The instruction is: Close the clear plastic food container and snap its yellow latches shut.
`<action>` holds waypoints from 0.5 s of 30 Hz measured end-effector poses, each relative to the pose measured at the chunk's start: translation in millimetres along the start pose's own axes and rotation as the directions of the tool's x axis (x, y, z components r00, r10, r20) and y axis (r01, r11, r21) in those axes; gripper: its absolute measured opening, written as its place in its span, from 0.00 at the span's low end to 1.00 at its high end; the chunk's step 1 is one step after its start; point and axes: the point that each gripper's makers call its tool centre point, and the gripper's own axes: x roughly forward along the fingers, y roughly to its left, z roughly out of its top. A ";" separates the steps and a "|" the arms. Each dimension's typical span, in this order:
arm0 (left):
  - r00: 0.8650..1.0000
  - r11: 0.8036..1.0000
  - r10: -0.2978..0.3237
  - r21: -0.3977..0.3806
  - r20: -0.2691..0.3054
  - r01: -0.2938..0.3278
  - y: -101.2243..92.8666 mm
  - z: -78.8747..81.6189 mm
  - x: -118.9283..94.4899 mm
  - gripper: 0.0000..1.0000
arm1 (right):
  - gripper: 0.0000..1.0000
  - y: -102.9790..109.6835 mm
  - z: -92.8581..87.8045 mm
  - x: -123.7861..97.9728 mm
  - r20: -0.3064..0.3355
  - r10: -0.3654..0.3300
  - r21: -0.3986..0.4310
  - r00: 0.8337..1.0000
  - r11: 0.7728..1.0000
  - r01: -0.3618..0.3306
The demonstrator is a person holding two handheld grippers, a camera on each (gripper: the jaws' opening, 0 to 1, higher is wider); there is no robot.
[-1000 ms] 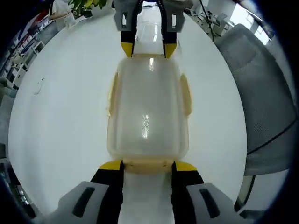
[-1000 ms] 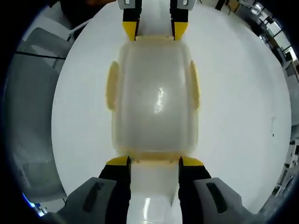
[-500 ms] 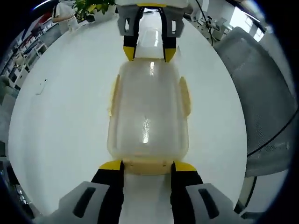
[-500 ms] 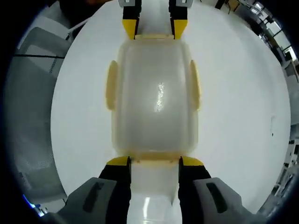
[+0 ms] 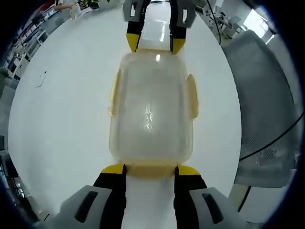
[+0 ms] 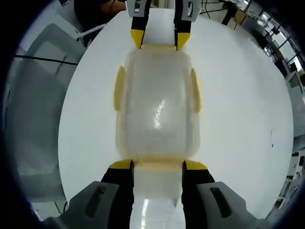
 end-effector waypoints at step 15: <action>0.998 0.998 0.060 0.031 -0.036 -0.059 -4.4 66.9 -29.0 0.33 | 0.35 1.7 -44.7 -51.6 0.049 -0.061 -0.003 0.997 0.998 0.061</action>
